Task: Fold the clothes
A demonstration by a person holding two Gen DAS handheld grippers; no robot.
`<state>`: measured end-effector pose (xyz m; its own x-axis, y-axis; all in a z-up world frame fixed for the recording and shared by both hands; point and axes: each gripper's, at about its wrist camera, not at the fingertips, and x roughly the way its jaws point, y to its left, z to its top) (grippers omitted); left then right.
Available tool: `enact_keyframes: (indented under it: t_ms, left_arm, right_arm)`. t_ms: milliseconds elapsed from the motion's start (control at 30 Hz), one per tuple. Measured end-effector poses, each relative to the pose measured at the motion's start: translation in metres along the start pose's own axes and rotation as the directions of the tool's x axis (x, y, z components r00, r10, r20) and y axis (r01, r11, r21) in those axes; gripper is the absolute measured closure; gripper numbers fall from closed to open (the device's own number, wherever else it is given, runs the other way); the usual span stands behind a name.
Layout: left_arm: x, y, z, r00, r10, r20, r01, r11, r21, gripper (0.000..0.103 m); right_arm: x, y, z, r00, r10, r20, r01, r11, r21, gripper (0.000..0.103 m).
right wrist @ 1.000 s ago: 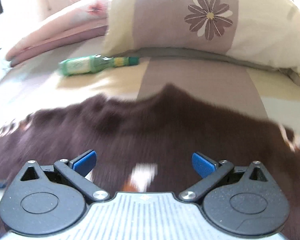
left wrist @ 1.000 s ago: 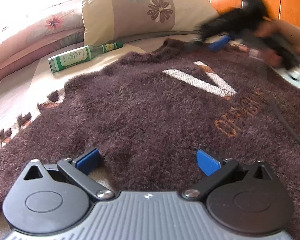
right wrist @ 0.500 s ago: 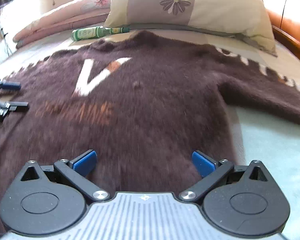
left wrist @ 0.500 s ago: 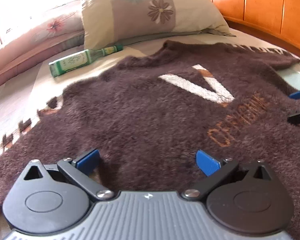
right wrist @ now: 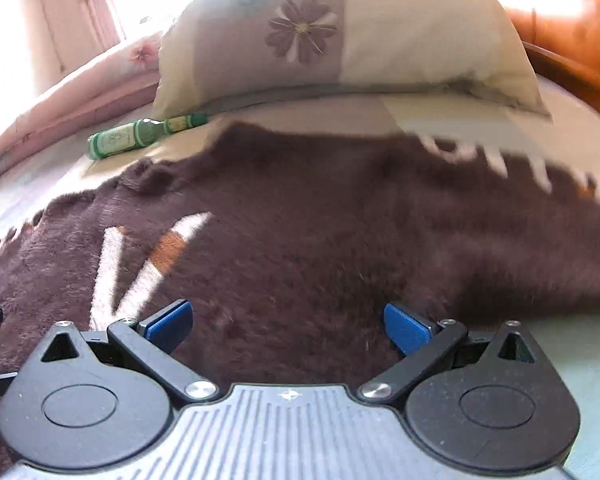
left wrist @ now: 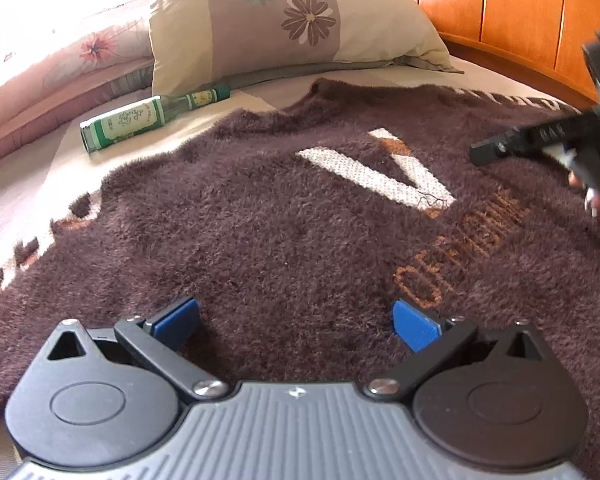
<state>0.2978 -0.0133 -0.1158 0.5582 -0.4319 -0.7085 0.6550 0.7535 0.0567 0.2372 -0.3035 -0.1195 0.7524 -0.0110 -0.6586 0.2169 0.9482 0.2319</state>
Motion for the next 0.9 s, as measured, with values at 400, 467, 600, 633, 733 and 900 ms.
enact_keyframes:
  t_ms: [400, 467, 600, 633, 733, 900]
  left_arm:
    - [0.006, 0.001, 0.002, 1.0, -0.006, -0.004, 0.006, 0.999, -0.035, 0.001]
    - [0.007, 0.002, 0.003, 1.0, -0.008, -0.005, 0.007, 0.999, -0.036, 0.001]
    - [0.011, 0.003, 0.008, 1.0, -0.009, -0.006, 0.009, 0.999, -0.037, 0.001]
    - [0.013, 0.003, 0.009, 1.0, -0.009, -0.005, 0.009, 0.999, -0.038, 0.001]
    - [0.017, 0.004, 0.012, 1.0, -0.014, -0.002, 0.014, 0.999, -0.043, 0.001]
    - [0.017, 0.006, 0.01, 1.0, -0.022, 0.002, 0.022, 0.998, -0.052, 0.001]
  right_arm:
    - [-0.029, -0.028, 0.048, 0.994, 0.087, 0.06, -0.091, 0.994, 0.062, 0.0]
    - [-0.003, -0.037, 0.082, 0.992, 0.104, 0.07, -0.111, 0.988, 0.104, 0.0]
    - [0.068, -0.066, 0.12, 0.991, 0.13, -0.026, -0.119, 0.958, 0.262, 0.0]
    - [0.08, -0.069, 0.122, 0.992, 0.122, -0.032, -0.109, 0.957, 0.269, 0.0]
    - [0.109, -0.074, 0.125, 0.997, 0.059, -0.044, -0.047, 0.971, 0.233, 0.0]
    - [0.115, -0.077, 0.129, 0.999, 0.002, -0.036, 0.005, 0.984, 0.179, 0.0]
